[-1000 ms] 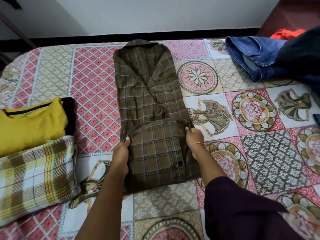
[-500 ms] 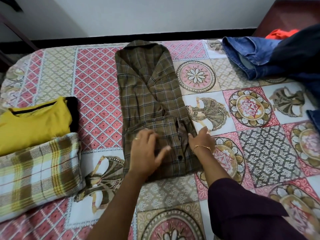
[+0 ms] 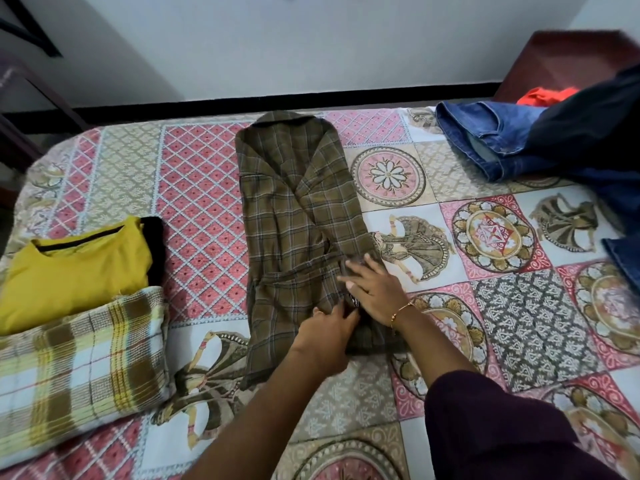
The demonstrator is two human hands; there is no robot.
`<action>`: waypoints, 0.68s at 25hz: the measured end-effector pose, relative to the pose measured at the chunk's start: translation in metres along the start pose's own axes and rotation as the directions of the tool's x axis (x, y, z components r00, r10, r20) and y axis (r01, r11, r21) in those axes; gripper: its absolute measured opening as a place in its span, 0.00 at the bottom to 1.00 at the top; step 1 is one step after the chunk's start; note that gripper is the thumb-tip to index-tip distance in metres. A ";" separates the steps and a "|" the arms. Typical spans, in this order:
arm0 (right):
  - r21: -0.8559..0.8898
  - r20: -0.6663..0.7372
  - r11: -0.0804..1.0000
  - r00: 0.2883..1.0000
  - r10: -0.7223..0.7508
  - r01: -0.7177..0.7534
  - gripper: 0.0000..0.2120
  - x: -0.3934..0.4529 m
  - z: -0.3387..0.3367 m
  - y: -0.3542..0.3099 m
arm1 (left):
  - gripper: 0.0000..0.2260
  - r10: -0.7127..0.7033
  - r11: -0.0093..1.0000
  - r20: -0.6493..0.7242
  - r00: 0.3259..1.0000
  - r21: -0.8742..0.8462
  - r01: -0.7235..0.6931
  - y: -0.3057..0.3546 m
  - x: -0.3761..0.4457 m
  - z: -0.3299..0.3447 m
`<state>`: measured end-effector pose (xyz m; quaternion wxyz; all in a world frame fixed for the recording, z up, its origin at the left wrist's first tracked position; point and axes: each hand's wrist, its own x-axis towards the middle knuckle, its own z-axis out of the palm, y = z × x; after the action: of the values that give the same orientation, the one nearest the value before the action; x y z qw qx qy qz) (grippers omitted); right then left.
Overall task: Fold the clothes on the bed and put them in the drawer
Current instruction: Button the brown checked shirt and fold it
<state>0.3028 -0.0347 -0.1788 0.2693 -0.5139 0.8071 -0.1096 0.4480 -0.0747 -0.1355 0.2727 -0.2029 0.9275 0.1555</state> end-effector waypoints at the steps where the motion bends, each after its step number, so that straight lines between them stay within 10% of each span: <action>1: 0.044 0.111 0.998 0.993 0.048 -0.053 0.19 0.009 -0.005 0.001 | 0.30 0.022 0.998 0.007 1.000 -0.063 -0.022 -0.007 0.002 -0.019; 5: 0.483 0.339 0.809 0.924 0.179 -0.334 0.31 0.036 -0.049 0.000 | 0.28 0.001 0.931 0.160 0.987 -0.359 0.057 -0.045 0.012 -0.092; 11: 0.943 0.320 0.060 0.940 0.119 -0.328 0.47 0.056 -0.068 0.018 | 0.24 -0.218 0.917 -0.020 0.976 -0.346 0.197 -0.107 0.059 -0.145; 13: 0.936 0.303 0.132 0.938 0.168 -0.326 0.54 0.060 -0.066 0.018 | 0.22 -0.239 0.948 -0.101 0.966 -0.238 0.210 -0.124 0.081 -0.150; 17: 0.696 0.193 0.605 0.913 0.359 -0.386 0.42 0.093 -0.057 0.022 | 0.14 -0.212 0.975 -0.273 0.938 -0.117 0.187 -0.135 0.116 -0.148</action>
<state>0.2247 -0.1130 -0.1712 0.4793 -0.1887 0.7822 -0.3503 0.3554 -0.2855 -0.1068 0.1421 -0.3281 0.9237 0.1375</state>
